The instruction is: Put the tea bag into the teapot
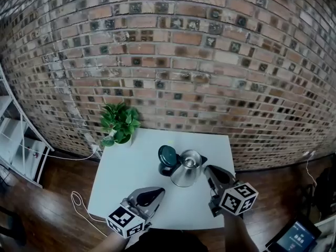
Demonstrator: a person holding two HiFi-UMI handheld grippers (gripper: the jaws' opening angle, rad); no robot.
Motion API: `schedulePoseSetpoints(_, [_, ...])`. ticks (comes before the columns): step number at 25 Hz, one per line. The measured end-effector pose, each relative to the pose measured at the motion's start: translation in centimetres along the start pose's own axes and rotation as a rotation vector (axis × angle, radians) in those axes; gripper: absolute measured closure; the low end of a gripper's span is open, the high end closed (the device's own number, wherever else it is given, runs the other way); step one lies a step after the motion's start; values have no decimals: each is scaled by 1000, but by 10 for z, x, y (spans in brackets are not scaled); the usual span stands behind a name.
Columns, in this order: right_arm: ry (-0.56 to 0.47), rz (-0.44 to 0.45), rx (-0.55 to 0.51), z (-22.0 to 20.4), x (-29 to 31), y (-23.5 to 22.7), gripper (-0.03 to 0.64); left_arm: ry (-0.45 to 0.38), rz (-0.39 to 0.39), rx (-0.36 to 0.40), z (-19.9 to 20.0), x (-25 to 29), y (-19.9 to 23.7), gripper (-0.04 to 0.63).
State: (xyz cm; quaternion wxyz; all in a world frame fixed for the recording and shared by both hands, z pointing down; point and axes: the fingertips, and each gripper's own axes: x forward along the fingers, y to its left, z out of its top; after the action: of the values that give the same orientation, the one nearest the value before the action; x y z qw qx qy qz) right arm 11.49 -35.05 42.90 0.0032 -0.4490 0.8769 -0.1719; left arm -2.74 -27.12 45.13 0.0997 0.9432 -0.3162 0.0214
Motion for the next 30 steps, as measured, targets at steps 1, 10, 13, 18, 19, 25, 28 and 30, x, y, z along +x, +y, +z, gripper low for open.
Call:
schedulePoseSetpoints(1, [15, -3, 3, -6, 6, -5, 609, -4, -1, 3, -2, 3, 2, 594])
schedulePoseSetpoints(10, [138, 23, -45, -32, 62, -38, 609, -2, 101, -40, -15, 17, 33, 594])
schedulePoseSetpoints(13, [184, 33, -63, -43, 74, -43, 609, -10, 117, -34, -11, 20, 36, 594])
schedulePoseSetpoints(18, [220, 40, -101, -47, 90, -49, 609, -6, 128, -22, -9, 25, 38, 594])
schedulePoseSetpoints(19, [225, 42, -105, -47, 92, -50, 609, -6, 131, -24, -9, 25, 39, 594])
schedulePoseSetpoints(25, [265, 54, -160, -54, 99, -51, 603, -16, 146, -39, -8, 24, 44, 594])
schedulePoseSetpoints(28, [268, 63, -146, -56, 100, -52, 554, -11, 140, -41, -12, 25, 45, 594])
schedulePoseSetpoints(30, [269, 59, -148, -56, 100, -53, 530, -7, 134, -41, -14, 27, 46, 594])
